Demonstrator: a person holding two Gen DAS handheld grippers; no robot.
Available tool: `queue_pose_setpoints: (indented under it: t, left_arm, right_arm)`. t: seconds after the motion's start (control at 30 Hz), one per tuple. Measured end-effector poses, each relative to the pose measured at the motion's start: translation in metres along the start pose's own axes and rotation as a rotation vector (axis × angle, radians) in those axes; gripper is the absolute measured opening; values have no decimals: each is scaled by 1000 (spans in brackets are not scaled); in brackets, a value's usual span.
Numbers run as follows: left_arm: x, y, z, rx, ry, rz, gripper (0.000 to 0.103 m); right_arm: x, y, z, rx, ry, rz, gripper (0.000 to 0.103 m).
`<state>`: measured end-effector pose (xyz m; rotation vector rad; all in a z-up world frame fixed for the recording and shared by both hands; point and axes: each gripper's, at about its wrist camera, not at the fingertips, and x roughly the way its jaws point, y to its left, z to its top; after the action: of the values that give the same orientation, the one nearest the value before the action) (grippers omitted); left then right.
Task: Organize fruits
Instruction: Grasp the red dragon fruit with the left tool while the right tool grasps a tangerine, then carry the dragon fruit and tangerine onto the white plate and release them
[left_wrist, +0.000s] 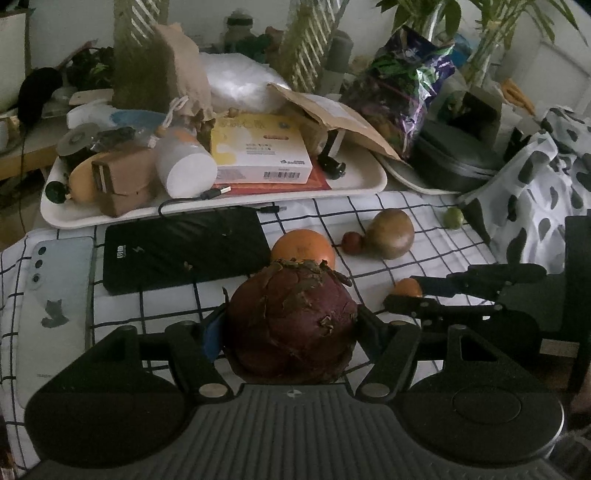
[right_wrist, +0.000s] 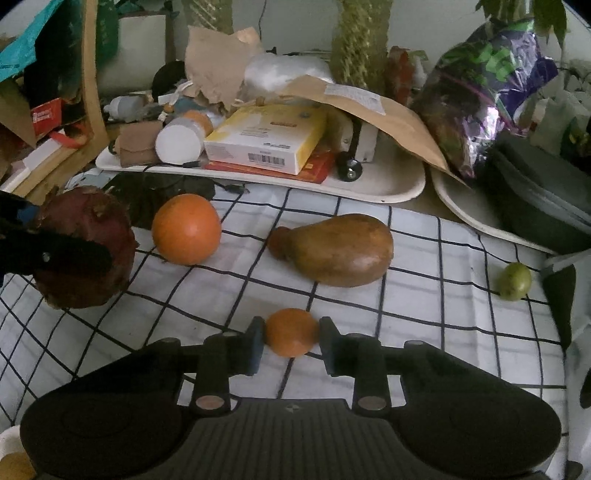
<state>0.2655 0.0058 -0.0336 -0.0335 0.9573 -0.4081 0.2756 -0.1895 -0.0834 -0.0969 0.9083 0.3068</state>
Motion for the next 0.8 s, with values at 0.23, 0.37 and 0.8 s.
queue_pose_setpoints:
  t: [0.23,0.37,0.8]
  left_arm:
    - [0,-5,-1,24,1,-15,68]
    - [-2,-10,-3,44,-3,-20,68]
    - [-25,-41,-17,128,-40,-57,68]
  right_arm:
    - [-6,-5,-2,1,-12,-51,32]
    - [-19,-9,0,12,-38,-37,32]
    - [-66,-12,-5,57,-99,-10,32]
